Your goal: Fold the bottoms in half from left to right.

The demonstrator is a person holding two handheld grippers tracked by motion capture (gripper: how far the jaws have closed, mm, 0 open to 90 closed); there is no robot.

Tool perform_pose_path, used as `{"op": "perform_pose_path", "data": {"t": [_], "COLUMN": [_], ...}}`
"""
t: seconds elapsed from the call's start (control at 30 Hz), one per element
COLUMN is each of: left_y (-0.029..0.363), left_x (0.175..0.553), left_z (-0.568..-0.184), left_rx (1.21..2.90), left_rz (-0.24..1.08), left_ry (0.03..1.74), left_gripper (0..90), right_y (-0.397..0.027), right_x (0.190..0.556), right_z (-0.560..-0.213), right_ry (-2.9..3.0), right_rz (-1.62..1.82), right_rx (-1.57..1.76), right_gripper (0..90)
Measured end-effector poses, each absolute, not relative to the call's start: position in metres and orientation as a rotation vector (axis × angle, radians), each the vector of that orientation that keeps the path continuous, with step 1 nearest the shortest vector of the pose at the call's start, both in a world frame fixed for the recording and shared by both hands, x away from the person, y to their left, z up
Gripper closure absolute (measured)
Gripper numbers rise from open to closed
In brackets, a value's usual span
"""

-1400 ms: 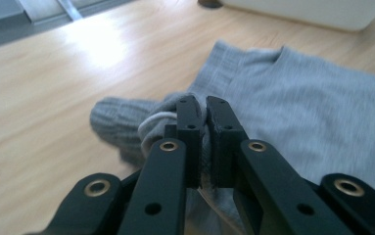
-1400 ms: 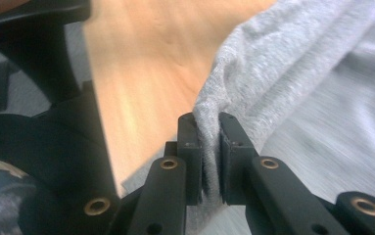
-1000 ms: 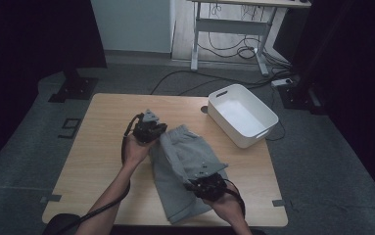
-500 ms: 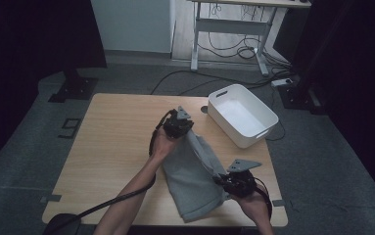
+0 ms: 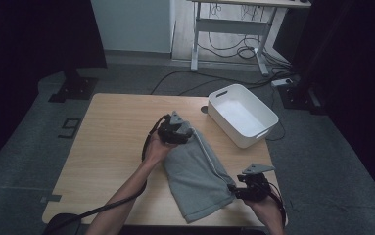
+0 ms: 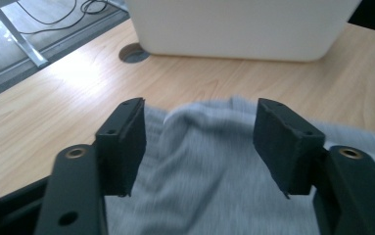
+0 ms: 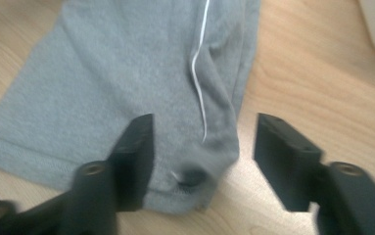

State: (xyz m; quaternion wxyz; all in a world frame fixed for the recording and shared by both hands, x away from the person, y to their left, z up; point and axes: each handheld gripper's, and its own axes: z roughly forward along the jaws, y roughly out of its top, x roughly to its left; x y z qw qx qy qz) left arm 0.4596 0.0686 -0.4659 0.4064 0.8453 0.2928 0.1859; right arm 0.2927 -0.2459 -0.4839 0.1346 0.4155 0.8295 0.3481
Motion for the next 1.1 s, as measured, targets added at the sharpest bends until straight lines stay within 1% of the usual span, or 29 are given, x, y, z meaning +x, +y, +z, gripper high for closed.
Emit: {"op": "perform_pose_path", "data": {"t": [0.13,0.23,0.27,0.37,0.5,0.6,0.67,0.8,0.9,1.0,1.1], "left_y": [0.083,0.092,0.094,0.104,0.113,0.117,0.117,0.112,0.108,0.11,0.112], "left_x": [0.445,0.434,0.432,0.424,0.414,0.404,0.398,0.39,0.39,0.394,0.398], "left_z": [-0.482,-0.499,-0.502,-0.514,-0.522,-0.526,-0.528,-0.537,-0.545,-0.547,-0.546], "left_rx": [2.156,2.168,2.171,2.193,2.202,2.193,2.191,2.223,2.258,2.241,2.253], "left_rz": [0.455,0.453,0.453,0.465,0.469,0.449,0.45,0.459,0.475,0.435,0.455], "left_ry": [0.772,0.801,0.807,0.825,0.848,0.851,0.848,0.85,0.854,0.888,0.892], "left_gripper": [23.8,20.8,19.5,17.2,14.6,13.9,13.6,12.6,12.6,11.8,10.8], "right_y": [-0.237,-0.226,-0.224,-0.229,-0.254,-0.258,-0.257,-0.255,-0.257,-0.26,-0.261], "right_x": [0.306,0.32,0.324,0.331,0.334,0.331,0.329,0.33,0.334,0.337,0.333], "right_z": [-0.484,-0.497,-0.503,-0.517,-0.528,-0.528,-0.522,-0.513,-0.518,-0.533,-0.538], "right_ry": [2.372,2.391,2.396,2.373,2.316,2.314,2.294,2.25,2.256,2.281,2.27], "right_rz": [1.0,0.935,0.895,0.79,0.765,0.731,0.78,0.839,0.808,0.742,0.789], "right_rx": [1.244,1.257,1.252,1.272,1.399,1.391,1.374,1.351,1.359,1.377,1.389], "right_gripper": [28.0,26.7,26.9,31.1,31.7,32.1,31.3,26.3,26.0,25.6,26.3]}}
